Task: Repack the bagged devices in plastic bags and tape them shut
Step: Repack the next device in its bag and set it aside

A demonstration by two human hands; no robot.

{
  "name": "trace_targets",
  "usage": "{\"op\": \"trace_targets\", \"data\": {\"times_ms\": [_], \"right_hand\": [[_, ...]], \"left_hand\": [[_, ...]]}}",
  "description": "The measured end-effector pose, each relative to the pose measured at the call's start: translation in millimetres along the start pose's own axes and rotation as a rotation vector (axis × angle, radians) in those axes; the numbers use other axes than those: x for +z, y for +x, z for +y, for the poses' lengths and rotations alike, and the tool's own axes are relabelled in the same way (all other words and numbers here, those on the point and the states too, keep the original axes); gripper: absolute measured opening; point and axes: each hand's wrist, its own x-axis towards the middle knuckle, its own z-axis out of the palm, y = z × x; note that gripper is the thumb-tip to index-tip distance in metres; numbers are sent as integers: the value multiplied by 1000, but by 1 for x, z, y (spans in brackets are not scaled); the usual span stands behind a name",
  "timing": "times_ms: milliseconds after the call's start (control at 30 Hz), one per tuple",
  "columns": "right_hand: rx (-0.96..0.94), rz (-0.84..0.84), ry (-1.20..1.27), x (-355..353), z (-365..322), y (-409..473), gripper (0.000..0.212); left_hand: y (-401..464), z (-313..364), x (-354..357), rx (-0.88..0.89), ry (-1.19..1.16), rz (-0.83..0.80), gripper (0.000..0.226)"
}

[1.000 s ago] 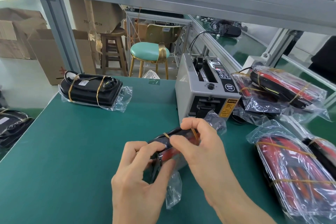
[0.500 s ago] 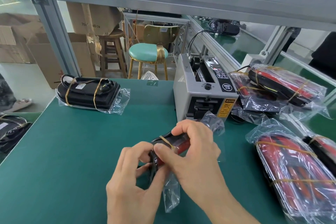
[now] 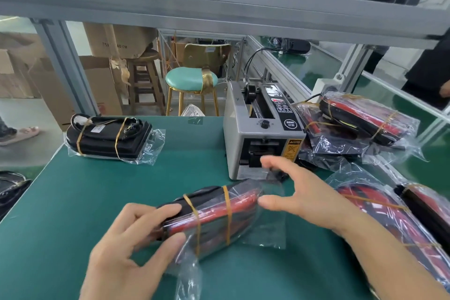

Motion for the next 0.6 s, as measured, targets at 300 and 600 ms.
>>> {"op": "trace_targets", "data": {"times_ms": [300, 600], "right_hand": [[-308, 225, 237, 24, 10, -6, 27], [-814, 534, -352, 61, 26, -31, 13]], "left_hand": [[35, 52, 29, 123, 522, -285, 54], [31, 43, 42, 197, 475, -339, 58]]}}
